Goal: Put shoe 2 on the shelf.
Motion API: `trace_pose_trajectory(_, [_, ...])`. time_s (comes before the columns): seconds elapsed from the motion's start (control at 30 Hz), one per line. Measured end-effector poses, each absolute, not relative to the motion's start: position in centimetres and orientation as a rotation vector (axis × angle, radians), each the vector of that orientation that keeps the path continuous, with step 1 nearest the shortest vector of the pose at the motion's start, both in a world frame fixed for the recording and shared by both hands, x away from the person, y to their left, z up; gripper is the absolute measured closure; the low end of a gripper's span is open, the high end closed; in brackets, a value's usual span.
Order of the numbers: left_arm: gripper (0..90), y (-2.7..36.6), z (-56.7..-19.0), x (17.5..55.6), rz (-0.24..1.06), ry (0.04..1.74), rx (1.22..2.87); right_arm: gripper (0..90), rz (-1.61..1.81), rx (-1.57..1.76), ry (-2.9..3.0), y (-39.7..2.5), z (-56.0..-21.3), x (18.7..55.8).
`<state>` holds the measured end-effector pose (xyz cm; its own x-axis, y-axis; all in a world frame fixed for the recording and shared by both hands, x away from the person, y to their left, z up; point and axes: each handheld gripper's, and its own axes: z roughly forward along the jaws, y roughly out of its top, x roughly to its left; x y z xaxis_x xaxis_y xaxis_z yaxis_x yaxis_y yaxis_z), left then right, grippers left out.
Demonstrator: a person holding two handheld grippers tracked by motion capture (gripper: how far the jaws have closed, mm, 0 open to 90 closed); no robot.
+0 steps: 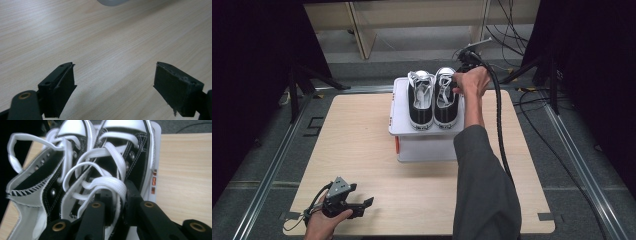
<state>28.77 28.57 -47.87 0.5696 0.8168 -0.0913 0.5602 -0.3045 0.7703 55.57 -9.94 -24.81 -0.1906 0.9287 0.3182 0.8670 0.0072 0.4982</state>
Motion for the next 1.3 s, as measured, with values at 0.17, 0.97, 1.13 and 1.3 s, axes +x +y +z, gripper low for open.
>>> trace_pose_trajectory(0.17, [16.4, 28.6, -47.9, 28.8, 0.413, 1.099, 2.004, 69.3, 0.976, 1.905, 2.171, -10.3, -24.0, 55.3])
trace_pose_trajectory(0.97, [16.4, 28.8, -48.4, 28.9, 0.422, 1.131, 2.027, 38.9, 1.188, 1.573, 2.363, -17.6, -21.8, 49.2])
trace_pose_trajectory(1.13, [16.4, 28.8, -48.4, 28.9, 0.42, 1.13, 2.02, 34.7, 1.195, 1.503, 2.386, -18.1, -22.4, 47.4])
trace_pose_trajectory(1.3, [16.3, 28.7, -48.4, 28.9, 0.418, 1.131, 2.024, 30.1, 1.185, 1.459, 2.404, -18.4, -23.2, 45.4])
